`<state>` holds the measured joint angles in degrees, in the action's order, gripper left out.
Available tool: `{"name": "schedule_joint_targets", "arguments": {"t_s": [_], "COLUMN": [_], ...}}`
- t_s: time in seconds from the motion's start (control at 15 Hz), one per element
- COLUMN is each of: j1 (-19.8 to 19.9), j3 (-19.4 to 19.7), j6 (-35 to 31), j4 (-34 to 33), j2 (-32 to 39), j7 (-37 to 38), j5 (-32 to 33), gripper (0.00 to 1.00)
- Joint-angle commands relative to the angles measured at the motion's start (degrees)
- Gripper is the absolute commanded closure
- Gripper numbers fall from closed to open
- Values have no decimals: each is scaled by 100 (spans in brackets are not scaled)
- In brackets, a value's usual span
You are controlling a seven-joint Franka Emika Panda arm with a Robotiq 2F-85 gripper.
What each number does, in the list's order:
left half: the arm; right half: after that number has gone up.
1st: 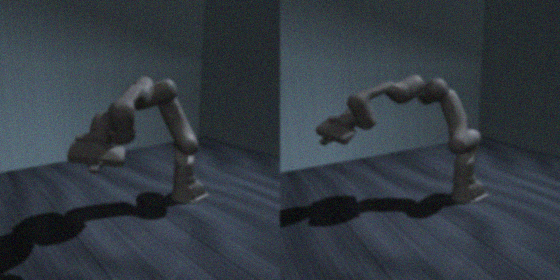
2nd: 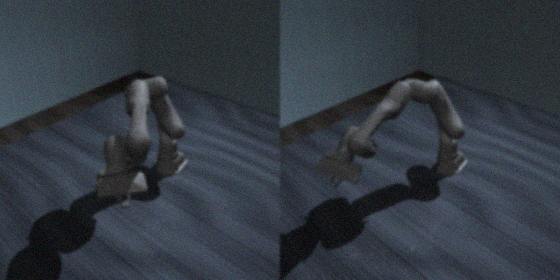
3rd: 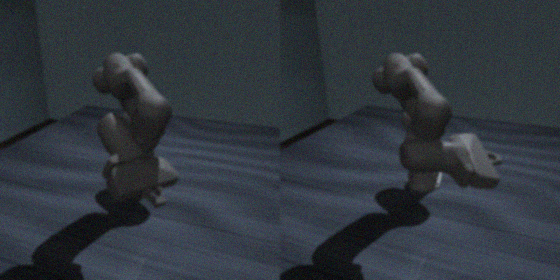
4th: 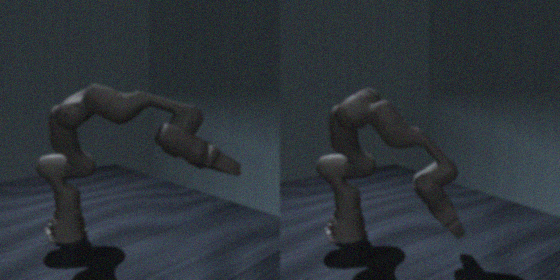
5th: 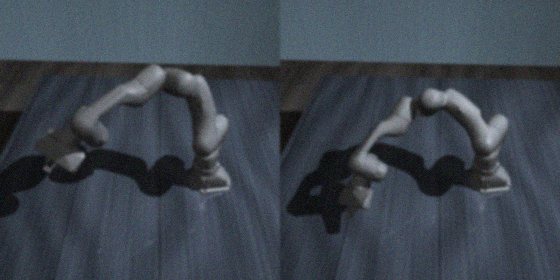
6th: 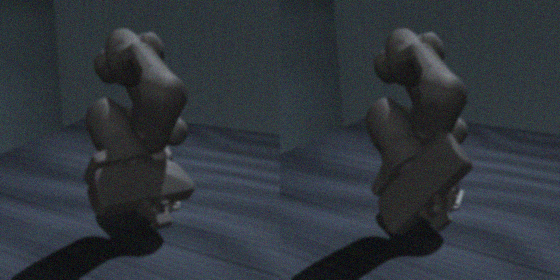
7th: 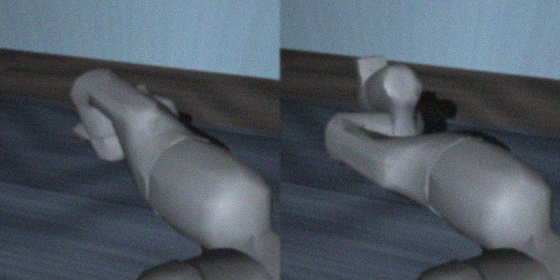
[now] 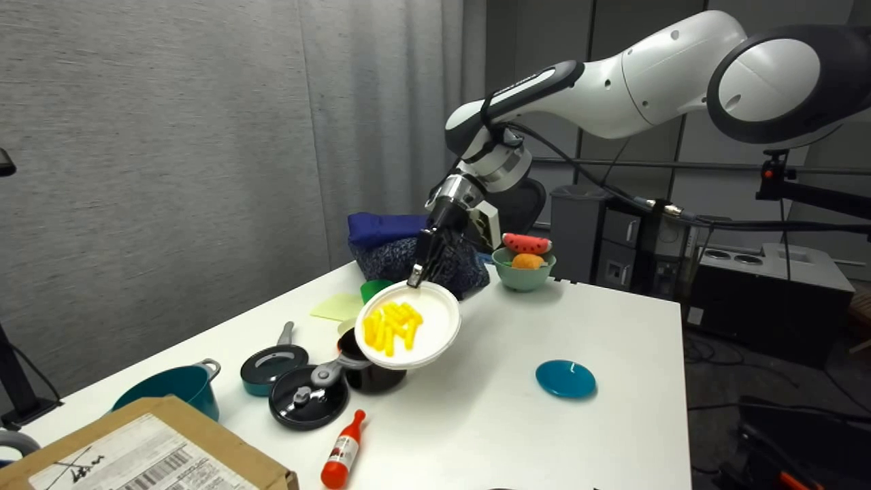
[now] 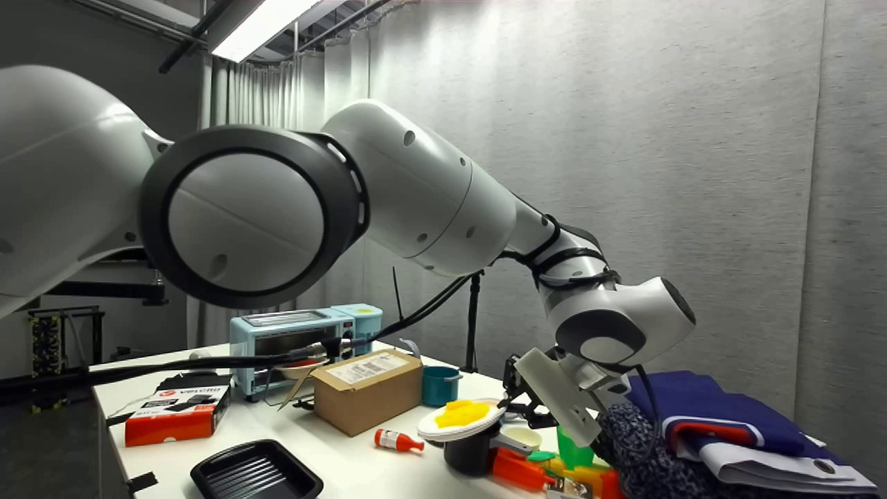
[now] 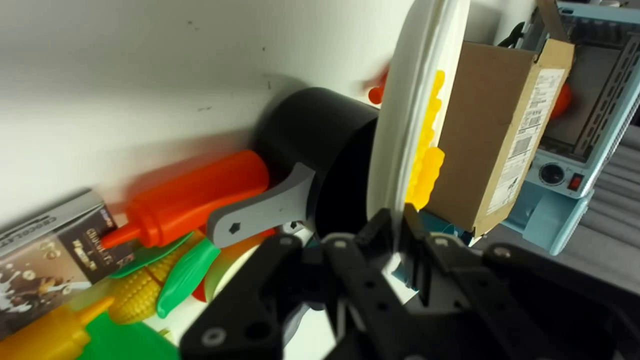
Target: Pour the fries on the white plate into the black pot
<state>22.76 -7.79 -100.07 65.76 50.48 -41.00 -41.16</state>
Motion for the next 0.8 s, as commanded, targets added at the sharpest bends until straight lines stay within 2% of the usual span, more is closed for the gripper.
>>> {"name": "schedule_joint_targets", "arguments": {"t_s": [0.0,0.73], "j1": [20,-22], "j3": [92,256], "j6": [-264,-554], "j4": [0,9], "j2": [-23,-117], "j7": [244,824], "j5": [-241,-59], "gripper": [98,98]}}
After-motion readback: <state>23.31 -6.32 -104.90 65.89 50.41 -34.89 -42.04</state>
